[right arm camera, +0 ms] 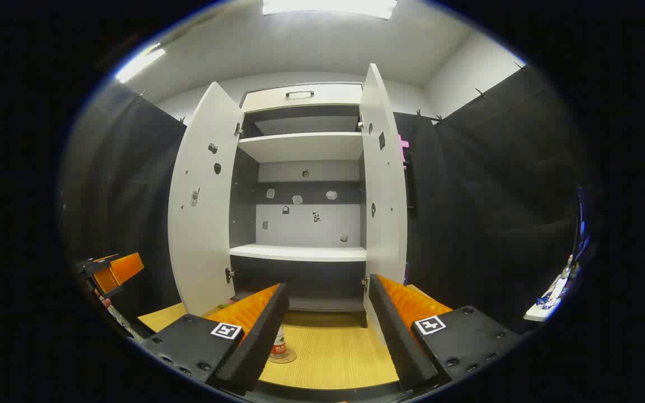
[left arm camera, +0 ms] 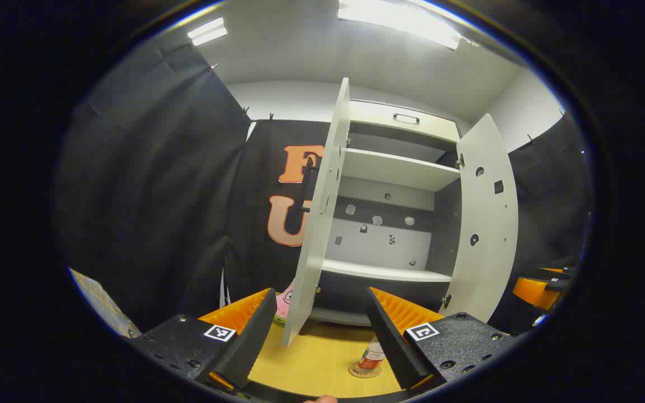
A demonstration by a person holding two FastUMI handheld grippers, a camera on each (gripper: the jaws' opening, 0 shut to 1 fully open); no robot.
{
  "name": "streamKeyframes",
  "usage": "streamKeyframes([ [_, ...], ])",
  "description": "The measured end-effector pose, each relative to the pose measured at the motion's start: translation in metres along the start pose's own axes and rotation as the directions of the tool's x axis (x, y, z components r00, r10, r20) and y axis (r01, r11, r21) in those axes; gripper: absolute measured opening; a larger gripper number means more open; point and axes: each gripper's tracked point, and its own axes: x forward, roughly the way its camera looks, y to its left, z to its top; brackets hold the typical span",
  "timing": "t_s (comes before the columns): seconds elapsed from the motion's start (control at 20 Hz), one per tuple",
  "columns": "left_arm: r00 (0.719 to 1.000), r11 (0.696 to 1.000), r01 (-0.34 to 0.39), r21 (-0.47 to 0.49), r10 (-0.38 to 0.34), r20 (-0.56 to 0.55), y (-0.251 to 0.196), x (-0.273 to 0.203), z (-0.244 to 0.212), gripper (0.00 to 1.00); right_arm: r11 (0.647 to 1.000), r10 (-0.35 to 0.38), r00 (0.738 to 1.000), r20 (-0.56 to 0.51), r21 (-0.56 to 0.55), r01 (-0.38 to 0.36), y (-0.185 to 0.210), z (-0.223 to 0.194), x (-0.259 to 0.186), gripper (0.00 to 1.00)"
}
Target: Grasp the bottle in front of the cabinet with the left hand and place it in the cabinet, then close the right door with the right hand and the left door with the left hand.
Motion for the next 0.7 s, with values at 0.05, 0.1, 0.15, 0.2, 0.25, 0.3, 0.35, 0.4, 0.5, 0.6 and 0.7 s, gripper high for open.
streamKeyframes([
  [0.05,1.000,1.000,0.004,-0.001,-0.004,0.006,-0.0006,-0.0004,0.0015,0.95,1.000,0.003,1.000,-0.001,-0.001,-0.003,-0.0001,-0.0002,0.0005,0.96],
  [0.1,1.000,1.000,0.007,0.001,-0.007,0.009,-0.0009,0.0000,0.0020,0.95,1.000,0.006,1.000,-0.004,0.000,-0.006,0.0008,-0.0009,0.0010,0.96],
  [0.15,1.000,1.000,0.005,0.007,-0.005,0.008,-0.0001,-0.0003,0.0007,0.95,1.000,0.007,1.000,-0.010,0.003,-0.007,0.0010,-0.0030,0.0008,0.96],
  [0.2,1.000,1.000,0.004,0.012,-0.004,0.007,0.0004,-0.0006,0.0003,0.93,1.000,0.006,1.000,-0.016,0.006,-0.006,0.0003,-0.0048,0.0008,0.96],
  [0.25,1.000,1.000,0.003,0.015,-0.003,0.008,0.0007,-0.0011,0.0010,0.95,1.000,0.005,1.000,-0.021,0.008,-0.004,0.0001,-0.0068,-0.0002,0.96],
  [0.3,1.000,1.000,0.004,0.014,-0.005,0.011,0.0002,-0.0013,0.0024,0.95,1.000,0.003,1.000,-0.025,0.008,-0.002,-0.0005,-0.0083,-0.0018,0.96],
  [0.35,1.000,1.000,0.007,0.012,-0.007,0.015,-0.0007,-0.0014,0.0037,0.95,1.000,0.000,1.000,-0.028,0.007,0.000,-0.0016,-0.0097,-0.0030,0.96],
  [0.4,1.000,1.000,0.005,0.010,-0.005,0.021,-0.0013,-0.0019,0.0067,0.95,1.000,0.000,1.000,-0.030,0.005,0.001,-0.0017,-0.0101,-0.0043,0.96],
  [0.5,1.000,1.000,0.001,0.015,-0.001,0.024,-0.0011,-0.0019,0.0071,0.95,1.000,-0.004,1.000,-0.030,0.000,0.004,-0.0039,-0.0099,-0.0067,0.96],
  [0.6,1.000,1.000,0.002,0.017,-0.003,0.022,-0.0009,-0.0030,0.0073,0.95,1.000,-0.010,1.000,-0.028,-0.003,0.010,-0.0057,-0.0095,-0.0083,0.96],
  [0.7,1.000,1.000,0.007,0.014,-0.007,0.018,-0.0016,-0.0033,0.0067,0.95,1.000,-0.014,1.000,-0.024,0.000,0.014,-0.0067,-0.0081,-0.0083,0.96],
])
